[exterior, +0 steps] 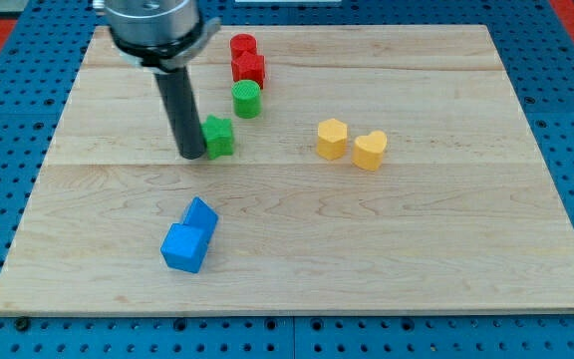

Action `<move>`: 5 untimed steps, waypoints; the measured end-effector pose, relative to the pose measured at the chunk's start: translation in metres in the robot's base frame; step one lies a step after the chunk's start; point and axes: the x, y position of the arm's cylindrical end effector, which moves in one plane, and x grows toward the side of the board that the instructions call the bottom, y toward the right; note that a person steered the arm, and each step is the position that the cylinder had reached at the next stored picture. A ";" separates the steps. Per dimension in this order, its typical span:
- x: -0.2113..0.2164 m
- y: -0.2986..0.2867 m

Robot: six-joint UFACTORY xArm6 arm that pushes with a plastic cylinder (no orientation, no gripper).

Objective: Move green star towards the green circle

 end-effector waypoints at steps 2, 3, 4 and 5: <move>-0.003 0.018; -0.037 -0.039; -0.108 -0.016; -0.130 0.014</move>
